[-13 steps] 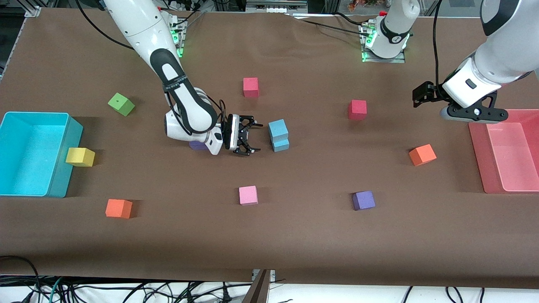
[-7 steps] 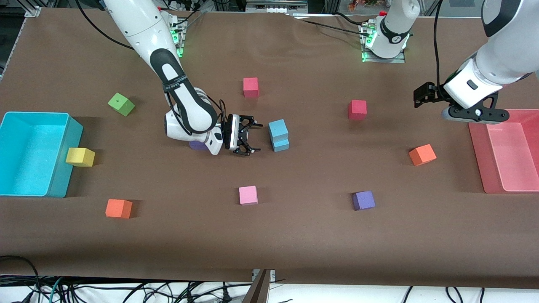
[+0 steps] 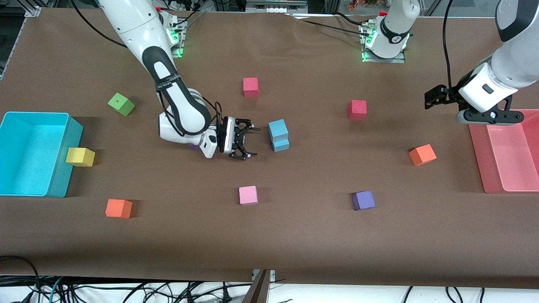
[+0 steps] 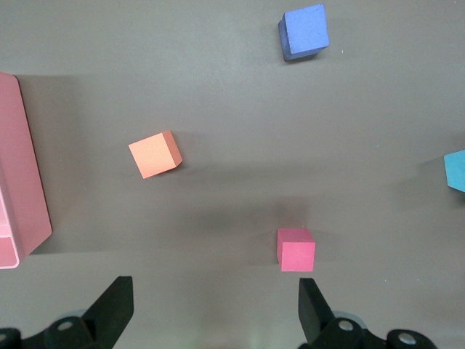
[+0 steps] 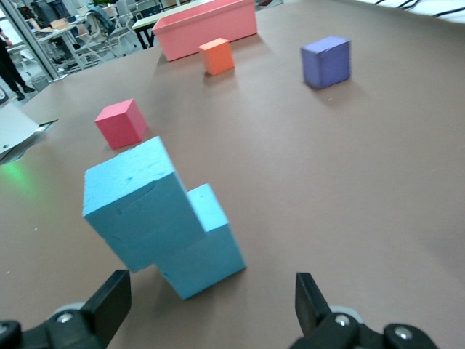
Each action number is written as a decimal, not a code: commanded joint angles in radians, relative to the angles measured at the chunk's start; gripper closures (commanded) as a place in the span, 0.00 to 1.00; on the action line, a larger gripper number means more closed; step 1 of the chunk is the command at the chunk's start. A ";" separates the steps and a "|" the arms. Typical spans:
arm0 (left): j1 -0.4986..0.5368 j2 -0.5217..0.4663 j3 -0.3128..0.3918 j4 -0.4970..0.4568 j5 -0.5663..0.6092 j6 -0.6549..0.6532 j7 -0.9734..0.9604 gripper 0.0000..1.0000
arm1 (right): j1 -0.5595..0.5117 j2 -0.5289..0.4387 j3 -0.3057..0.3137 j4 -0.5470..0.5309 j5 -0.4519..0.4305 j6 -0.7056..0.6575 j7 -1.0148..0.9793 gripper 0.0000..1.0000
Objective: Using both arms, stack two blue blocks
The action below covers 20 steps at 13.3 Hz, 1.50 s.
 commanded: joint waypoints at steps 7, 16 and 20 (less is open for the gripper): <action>0.001 -0.017 -0.006 0.002 0.006 -0.021 0.008 0.00 | -0.009 -0.089 -0.360 0.171 -0.502 -0.515 0.542 0.00; 0.000 -0.015 -0.009 0.062 0.008 -0.003 0.008 0.00 | 0.016 -0.095 -0.516 0.465 -1.086 -0.767 1.363 0.00; -0.001 0.034 -0.007 0.123 0.011 -0.003 0.007 0.00 | 0.042 -0.160 -0.456 0.516 -1.363 -0.731 1.861 0.00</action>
